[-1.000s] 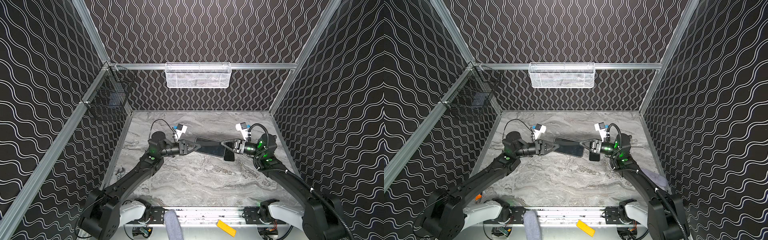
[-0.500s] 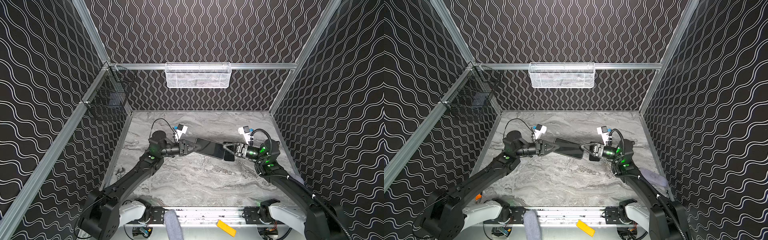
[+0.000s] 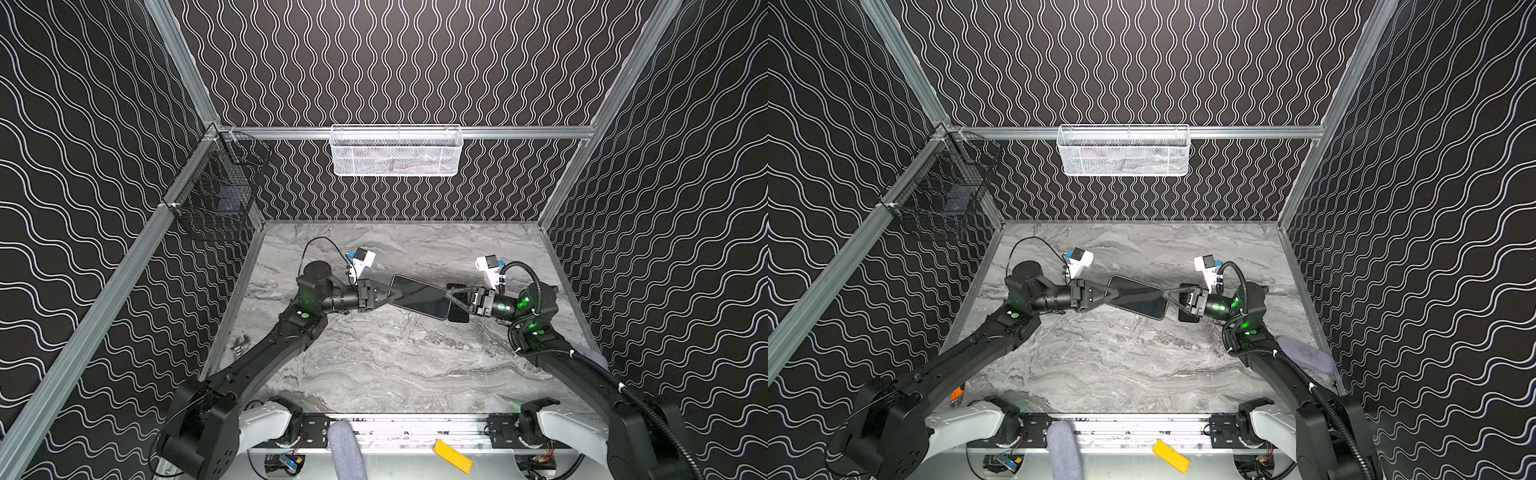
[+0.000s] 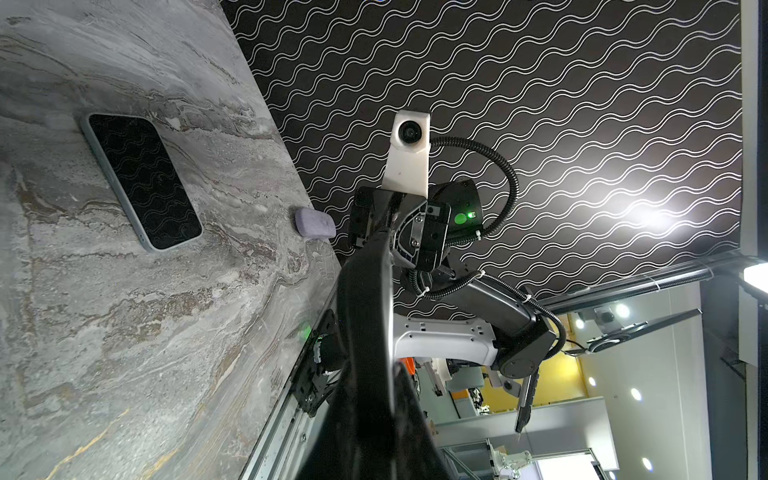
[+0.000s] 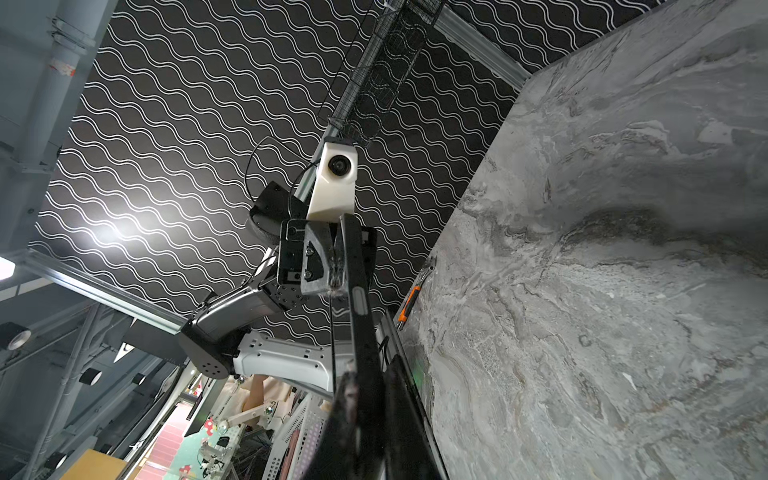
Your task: Put the phone into the phone case
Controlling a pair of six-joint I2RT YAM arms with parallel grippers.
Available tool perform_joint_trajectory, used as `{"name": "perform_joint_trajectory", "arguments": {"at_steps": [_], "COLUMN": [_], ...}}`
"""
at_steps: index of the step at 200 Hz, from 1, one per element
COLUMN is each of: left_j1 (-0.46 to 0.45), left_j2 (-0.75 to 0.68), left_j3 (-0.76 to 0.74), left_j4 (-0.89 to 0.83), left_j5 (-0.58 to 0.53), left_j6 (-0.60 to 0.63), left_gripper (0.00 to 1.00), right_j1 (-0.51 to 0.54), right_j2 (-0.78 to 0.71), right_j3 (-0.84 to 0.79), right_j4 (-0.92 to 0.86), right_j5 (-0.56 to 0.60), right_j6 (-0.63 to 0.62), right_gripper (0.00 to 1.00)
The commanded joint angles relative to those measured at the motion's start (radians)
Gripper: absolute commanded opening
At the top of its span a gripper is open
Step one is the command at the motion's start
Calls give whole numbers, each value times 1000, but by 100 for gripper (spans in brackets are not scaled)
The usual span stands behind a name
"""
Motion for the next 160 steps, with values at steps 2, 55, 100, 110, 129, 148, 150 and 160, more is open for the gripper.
{"name": "perform_joint_trajectory", "arguments": {"at_steps": [2, 55, 100, 110, 129, 148, 150, 160], "left_j1": [0, 1, 1, 1, 1, 1, 0, 0], "left_j2": [-3, -8, -8, -6, 8, 28, 29, 44], "left_j3": [12, -4, -15, -12, -9, -15, -15, -18], "left_j4": [8, 4, -34, -65, -113, -136, -138, -148], "left_j5": [-61, -67, -85, -95, -113, -140, -142, -161], "left_j6": [9, 17, 61, 89, 135, 165, 168, 182], "left_gripper": [0, 0, 0, 0, 0, 0, 0, 0], "right_j1": [3, -40, -72, -72, -72, -72, -72, -73], "right_j2": [-9, -88, -196, -220, -261, -286, -287, -299], "right_j3": [10, 66, 155, 160, 145, 132, 131, 129], "right_j4": [27, -332, -815, -875, -913, -949, -957, -988], "right_j5": [-19, 140, 515, 585, 629, 650, 656, 691], "right_j6": [-30, -215, -435, -450, -467, -472, -472, -472], "right_gripper": [24, 68, 73, 74, 74, 75, 75, 75]}}
